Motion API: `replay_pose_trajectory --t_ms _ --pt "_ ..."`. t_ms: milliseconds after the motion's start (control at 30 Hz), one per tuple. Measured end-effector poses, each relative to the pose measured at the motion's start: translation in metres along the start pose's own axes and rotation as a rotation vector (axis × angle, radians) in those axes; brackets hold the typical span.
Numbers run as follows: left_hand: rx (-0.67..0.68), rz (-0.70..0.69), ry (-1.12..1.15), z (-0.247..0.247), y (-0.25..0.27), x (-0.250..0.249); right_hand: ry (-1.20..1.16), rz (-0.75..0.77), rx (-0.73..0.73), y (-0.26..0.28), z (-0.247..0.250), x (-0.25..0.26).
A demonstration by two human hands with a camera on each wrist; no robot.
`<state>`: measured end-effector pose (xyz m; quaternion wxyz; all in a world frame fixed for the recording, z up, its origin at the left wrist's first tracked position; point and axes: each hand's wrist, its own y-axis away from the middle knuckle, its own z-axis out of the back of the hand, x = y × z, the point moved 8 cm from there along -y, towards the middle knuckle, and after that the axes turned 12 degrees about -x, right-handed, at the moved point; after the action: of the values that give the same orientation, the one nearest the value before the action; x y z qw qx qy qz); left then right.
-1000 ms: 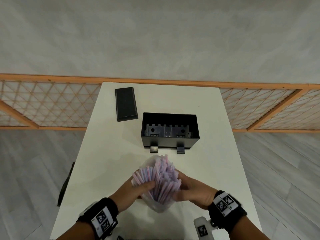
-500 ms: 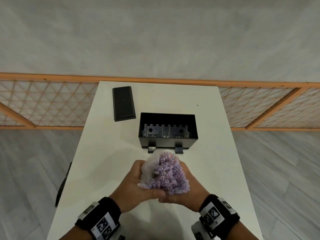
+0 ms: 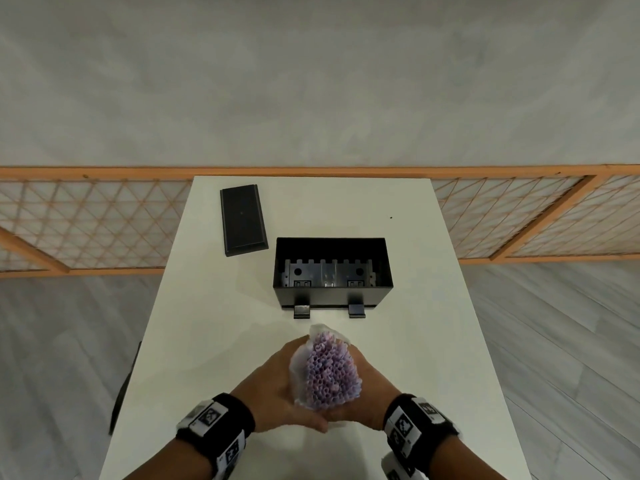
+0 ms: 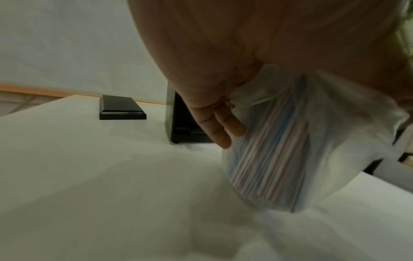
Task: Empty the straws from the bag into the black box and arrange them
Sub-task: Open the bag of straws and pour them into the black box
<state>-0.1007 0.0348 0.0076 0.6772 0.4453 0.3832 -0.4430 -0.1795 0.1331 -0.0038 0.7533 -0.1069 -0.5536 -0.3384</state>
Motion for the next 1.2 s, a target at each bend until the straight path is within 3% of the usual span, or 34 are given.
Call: replay_pose_trajectory --t_ms 100,167,300,367,433,567,667,833,967,1100,1200 --pt "-0.102 -0.032 -0.055 0.006 -0.004 -0.009 0.169 -0.006 0.042 -0.004 -0.012 -0.018" --pt "-0.14 -0.005 0.024 0.008 -0.007 -0.002 0.14 -0.048 0.046 -0.005 -0.01 -0.024" --pt "-0.214 0.108 0.199 0.019 -0.005 -0.009 -0.171 -0.136 0.072 -0.002 -0.002 0.014" --pt "-0.291 0.058 0.247 0.043 -0.007 -0.032 -0.34 -0.126 0.065 -0.007 0.0 0.04" --pt "-0.269 0.017 0.213 0.067 -0.011 -0.06 -0.518 -0.141 0.017 -0.017 0.0 0.055" --pt "-0.111 -0.06 0.045 0.103 -0.027 -0.116 -0.812 -0.206 0.054 -0.038 -0.004 0.087" --pt "-0.102 -0.082 -0.129 0.121 -0.054 -0.144 -0.992 -0.265 0.085 -0.061 -0.008 0.099" --pt "-0.059 0.058 -0.48 0.134 -0.119 -0.141 -1.269 -0.347 0.024 -0.101 -0.009 0.085" --pt "0.043 0.115 -0.731 0.11 -0.153 -0.145 -1.436 -0.405 -0.087 -0.118 -0.007 0.066" --pt "0.186 0.152 -0.991 0.084 -0.174 -0.134 -1.507 -0.594 -0.242 -0.126 -0.023 0.039" --pt "0.252 0.193 -1.166 0.084 -0.189 -0.125 -1.531 -0.584 -0.273 -0.125 -0.031 0.042"
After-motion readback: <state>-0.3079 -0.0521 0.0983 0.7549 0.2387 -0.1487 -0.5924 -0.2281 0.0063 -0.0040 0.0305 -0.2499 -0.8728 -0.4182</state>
